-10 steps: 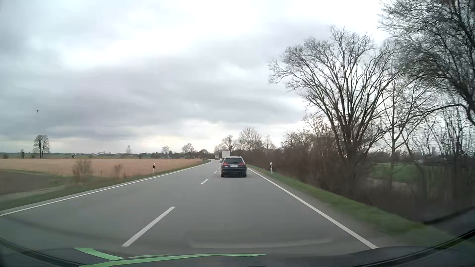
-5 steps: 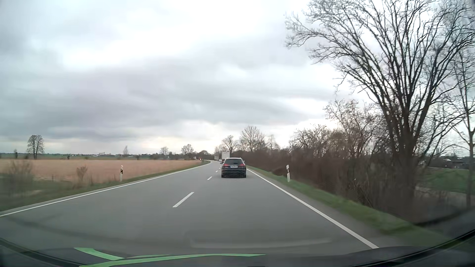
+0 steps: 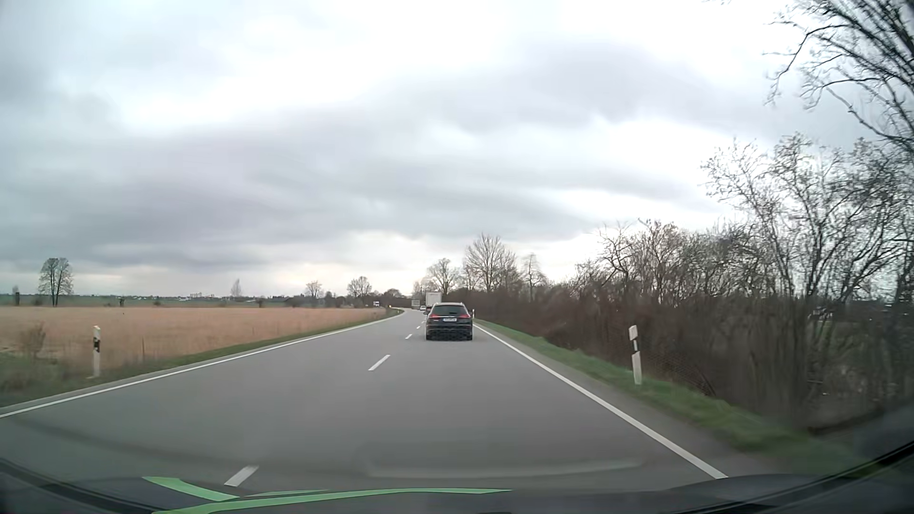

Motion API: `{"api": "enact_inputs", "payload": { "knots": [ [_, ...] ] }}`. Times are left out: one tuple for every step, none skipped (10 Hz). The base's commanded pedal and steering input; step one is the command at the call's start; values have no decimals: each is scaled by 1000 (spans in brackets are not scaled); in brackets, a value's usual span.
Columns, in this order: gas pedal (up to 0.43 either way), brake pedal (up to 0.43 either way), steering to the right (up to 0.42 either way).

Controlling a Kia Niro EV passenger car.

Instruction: Follow the waypoints while adhering to traffic rules and regulations

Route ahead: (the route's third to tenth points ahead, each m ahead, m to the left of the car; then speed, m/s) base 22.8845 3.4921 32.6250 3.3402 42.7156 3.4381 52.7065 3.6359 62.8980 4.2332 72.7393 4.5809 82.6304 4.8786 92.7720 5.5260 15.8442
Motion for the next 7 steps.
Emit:
{"api": "enact_inputs", "payload": {
  "knots": [
    [177, 0, 0],
    [189, 0, -1],
    [189, 0, -1],
    [197, 0, -2],
    [197, 0, -2],
    [197, 0, -2],
    [197, 0, -3]
  ]
}}
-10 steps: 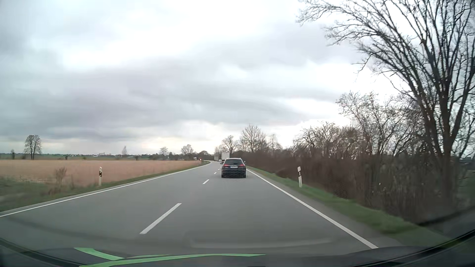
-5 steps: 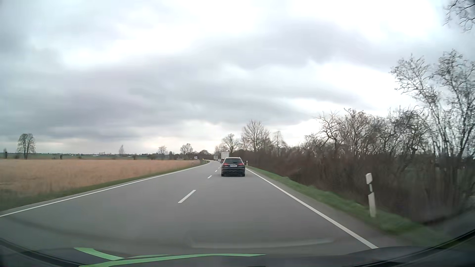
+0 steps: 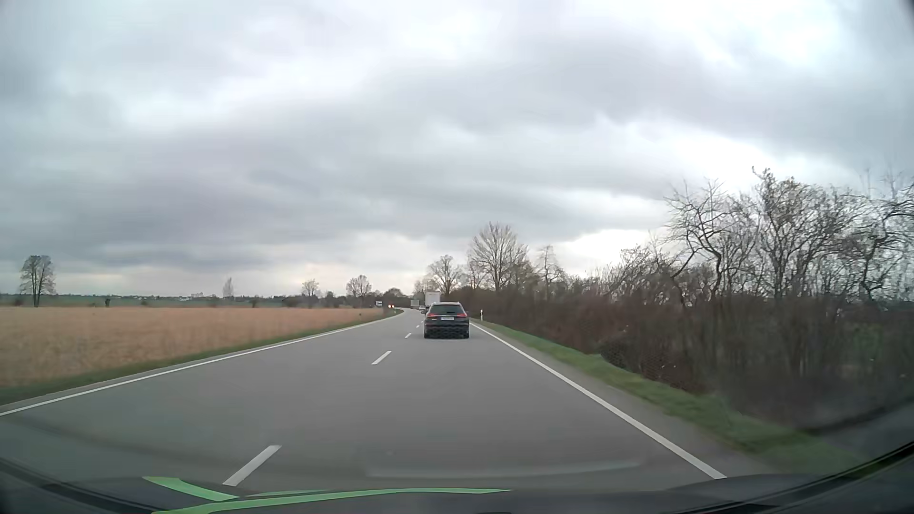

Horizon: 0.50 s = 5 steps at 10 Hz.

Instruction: Follow the waypoints while adhering to traffic rules and regulations

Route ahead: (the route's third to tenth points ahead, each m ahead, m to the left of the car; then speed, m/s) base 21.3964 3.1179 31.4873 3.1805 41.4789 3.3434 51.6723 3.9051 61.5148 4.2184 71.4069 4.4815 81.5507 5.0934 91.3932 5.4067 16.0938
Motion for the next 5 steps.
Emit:
{"api": "enact_inputs", "payload": {
  "knots": [
    [197, 0, -2],
    [197, 0, -3],
    [197, 0, -2],
    [209, 0, -3],
    [209, 0, -3]
  ]
}}
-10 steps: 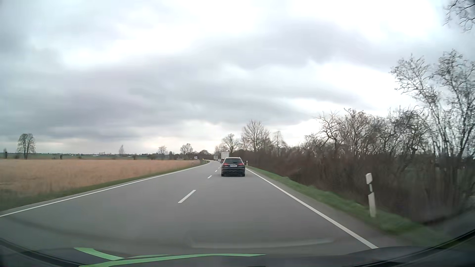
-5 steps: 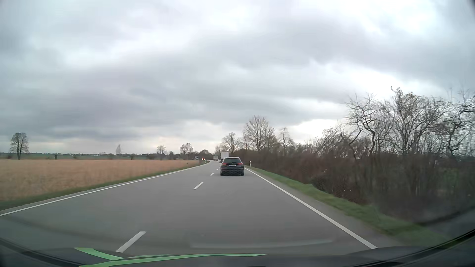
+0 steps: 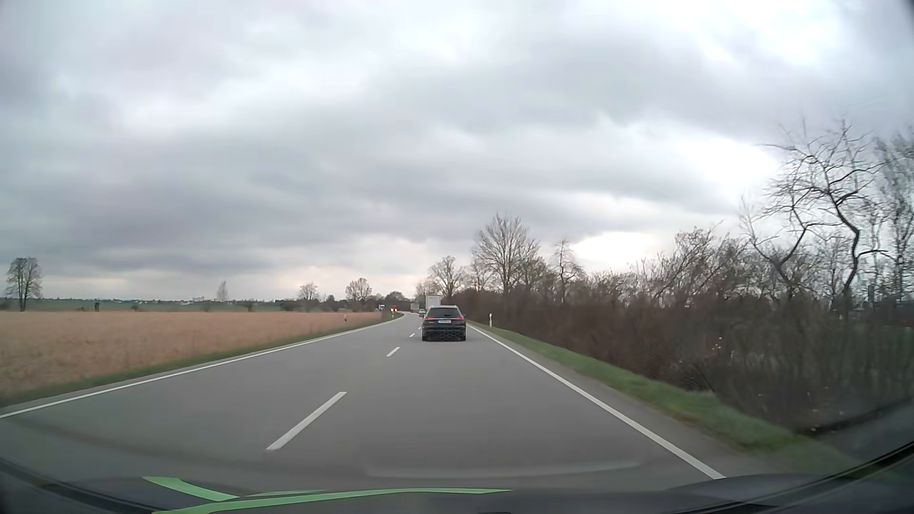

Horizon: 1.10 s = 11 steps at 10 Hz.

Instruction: Follow the waypoints while adhering to traffic rules and regulations

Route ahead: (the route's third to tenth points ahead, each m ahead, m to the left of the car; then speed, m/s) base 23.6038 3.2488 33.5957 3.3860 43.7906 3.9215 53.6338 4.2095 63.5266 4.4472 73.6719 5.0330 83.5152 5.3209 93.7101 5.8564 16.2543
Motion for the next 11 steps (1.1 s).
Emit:
{"api": "enact_inputs", "payload": {
  "knots": [
    [209, 0, -3],
    [209, 0, -3],
    [209, 0, -2],
    [209, 0, -3],
    [209, 0, -3],
    [209, 0, -3],
    [209, 0, -3],
    [209, 0, -3],
    [209, 0, -3],
    [209, 0, -3],
    [209, 0, -3]
  ]
}}
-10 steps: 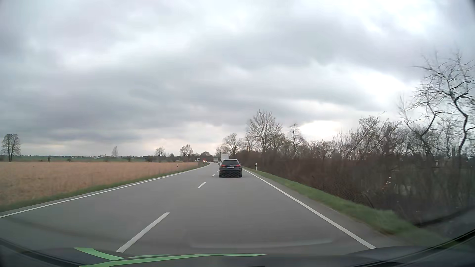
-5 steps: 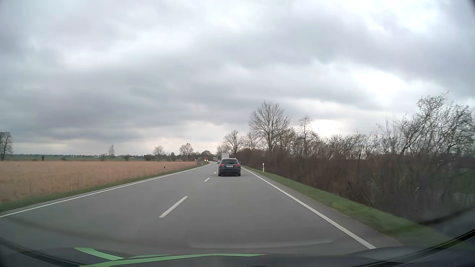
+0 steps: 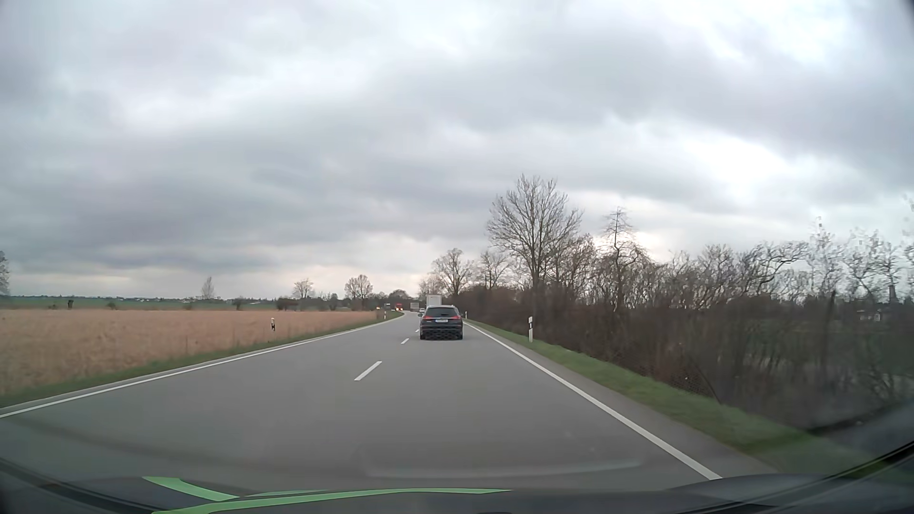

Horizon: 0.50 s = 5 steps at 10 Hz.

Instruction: Follow the waypoints while adhering to traffic rules and regulations

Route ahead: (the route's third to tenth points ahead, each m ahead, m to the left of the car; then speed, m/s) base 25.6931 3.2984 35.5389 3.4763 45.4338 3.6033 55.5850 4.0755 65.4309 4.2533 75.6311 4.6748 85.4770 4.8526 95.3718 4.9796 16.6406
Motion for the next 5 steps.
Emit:
{"api": "enact_inputs", "payload": {
  "knots": [
    [209, 0, -3],
    [209, 0, -2],
    [209, 0, -3],
    [209, 0, -3],
    [209, 0, -3]
  ]
}}
